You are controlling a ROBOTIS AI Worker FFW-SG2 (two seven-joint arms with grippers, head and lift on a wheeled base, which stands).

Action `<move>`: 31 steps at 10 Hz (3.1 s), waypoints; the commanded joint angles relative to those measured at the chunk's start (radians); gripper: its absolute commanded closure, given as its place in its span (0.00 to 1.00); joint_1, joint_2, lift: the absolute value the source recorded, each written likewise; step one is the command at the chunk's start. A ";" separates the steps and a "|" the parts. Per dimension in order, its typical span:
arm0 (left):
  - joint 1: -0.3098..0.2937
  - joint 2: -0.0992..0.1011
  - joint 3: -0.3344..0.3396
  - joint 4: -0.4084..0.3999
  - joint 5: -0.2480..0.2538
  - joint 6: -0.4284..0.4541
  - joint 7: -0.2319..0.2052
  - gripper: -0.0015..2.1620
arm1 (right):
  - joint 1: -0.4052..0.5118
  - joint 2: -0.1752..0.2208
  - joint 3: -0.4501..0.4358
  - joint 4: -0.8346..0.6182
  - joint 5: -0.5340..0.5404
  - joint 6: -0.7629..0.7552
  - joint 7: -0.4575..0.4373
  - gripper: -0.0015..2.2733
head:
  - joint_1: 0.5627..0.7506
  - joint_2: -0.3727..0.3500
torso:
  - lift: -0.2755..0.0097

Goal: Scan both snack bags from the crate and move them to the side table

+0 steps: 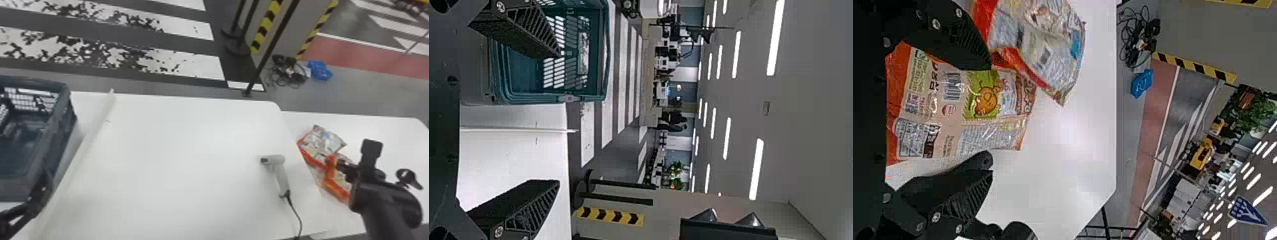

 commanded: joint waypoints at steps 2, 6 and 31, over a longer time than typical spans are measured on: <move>0.004 -0.003 0.005 -0.014 0.000 0.006 0.000 0.05 | 0.134 0.065 -0.012 -0.256 -0.076 0.007 0.003 0.02 | 0.70 0.03 | 0.86; 0.030 -0.011 0.004 -0.084 -0.010 0.061 0.005 0.05 | 0.320 0.216 0.132 -0.707 -0.075 0.145 0.003 0.02 | 0.70 0.03 | 0.86; 0.043 -0.020 -0.099 -0.211 -0.084 0.227 0.098 0.05 | 0.701 0.432 0.617 -0.891 0.128 -0.557 -0.114 0.03 | 0.70 0.46 | 0.86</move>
